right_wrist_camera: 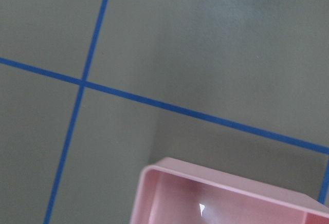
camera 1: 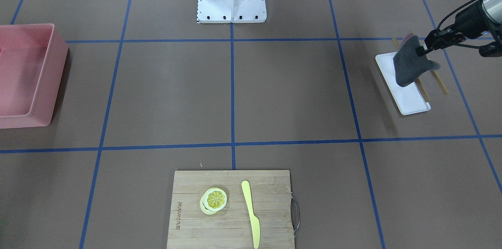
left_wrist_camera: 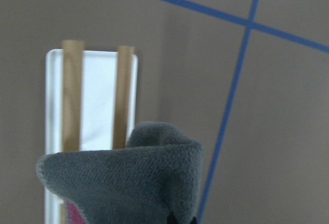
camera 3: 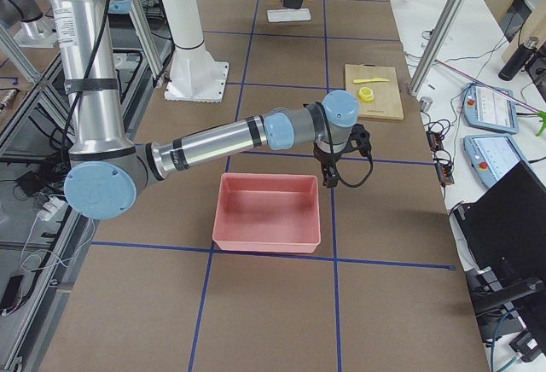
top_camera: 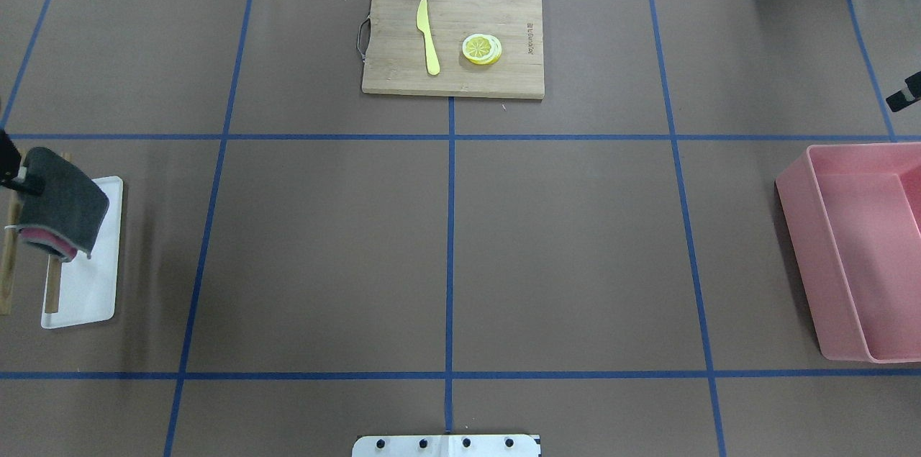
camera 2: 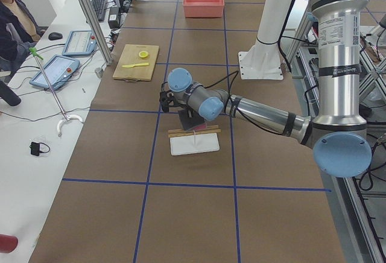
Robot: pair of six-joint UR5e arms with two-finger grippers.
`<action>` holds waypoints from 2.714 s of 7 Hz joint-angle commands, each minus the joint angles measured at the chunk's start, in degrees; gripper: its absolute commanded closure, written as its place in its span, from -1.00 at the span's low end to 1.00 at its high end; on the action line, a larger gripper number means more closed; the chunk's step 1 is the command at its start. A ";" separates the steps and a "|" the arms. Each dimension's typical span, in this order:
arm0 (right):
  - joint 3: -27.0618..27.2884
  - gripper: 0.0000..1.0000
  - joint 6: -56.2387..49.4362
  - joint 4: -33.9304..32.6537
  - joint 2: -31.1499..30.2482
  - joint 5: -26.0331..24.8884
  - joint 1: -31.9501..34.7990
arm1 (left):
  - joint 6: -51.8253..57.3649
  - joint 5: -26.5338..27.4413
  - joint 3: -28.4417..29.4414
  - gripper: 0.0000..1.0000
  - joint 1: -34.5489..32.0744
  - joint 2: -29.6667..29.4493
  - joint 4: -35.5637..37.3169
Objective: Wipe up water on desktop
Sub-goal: 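Lift the grey towel up off the white tray with the left gripper, then carry the towel toward the table center while the right gripper reaches toward it, then grasp the towel with the right gripper while the left gripper releases it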
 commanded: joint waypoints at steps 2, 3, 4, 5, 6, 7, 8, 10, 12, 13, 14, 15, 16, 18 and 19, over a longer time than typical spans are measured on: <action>3.43 -1.00 15.81 0.03 11.94 -2.90 -8.66 | -24.16 2.82 3.41 1.00 6.30 -22.53 0.11; 6.40 -1.00 23.43 0.03 15.20 -10.58 -15.31 | -28.74 8.86 4.65 1.00 10.68 -28.16 1.33; 9.21 -1.00 31.95 0.03 17.50 -17.35 -21.38 | -30.09 11.27 5.01 1.00 13.51 -32.92 5.25; 9.50 -1.00 36.99 0.03 20.31 -19.51 -24.66 | -31.24 12.77 7.01 1.00 14.84 -37.92 7.90; 9.24 -1.00 41.31 0.03 23.29 -20.14 -27.39 | -35.43 16.70 9.47 1.00 17.64 -41.98 7.84; 9.07 -1.00 45.00 0.73 25.67 -22.67 -30.55 | -37.21 18.31 9.84 1.00 19.75 -43.76 7.84; 8.46 -1.00 51.92 6.74 25.96 -25.22 -33.80 | -39.92 20.58 11.67 1.00 20.65 -46.65 7.75; 7.22 -1.00 60.23 14.26 26.57 -28.23 -36.90 | -43.89 23.94 13.45 1.00 23.11 -48.78 7.40; 7.31 -1.00 59.81 14.36 28.93 -35.47 -41.19 | -47.85 24.12 16.07 1.00 24.26 -51.32 7.31; 7.13 -1.00 57.02 15.66 29.12 -40.66 -42.78 | -47.86 24.21 16.08 1.00 24.26 -51.33 7.31; 7.22 -1.00 50.99 18.90 28.86 -42.45 -43.23 | -47.95 24.39 16.09 1.00 24.26 -51.42 7.31; 7.31 -1.00 50.15 19.28 28.69 -42.56 -43.24 | -48.21 24.39 16.09 1.00 24.26 -51.42 7.31; 7.31 -1.00 49.18 19.28 28.77 -42.82 -43.24 | -48.21 24.39 16.09 1.00 24.26 -51.42 7.31; 7.31 -1.00 49.09 19.28 28.34 -46.58 -45.07 | -48.74 24.30 15.56 1.00 24.26 -51.51 7.31; 7.48 -1.00 49.09 19.37 27.99 -48.87 -46.91 | -49.09 24.30 15.12 1.00 24.26 -51.60 7.31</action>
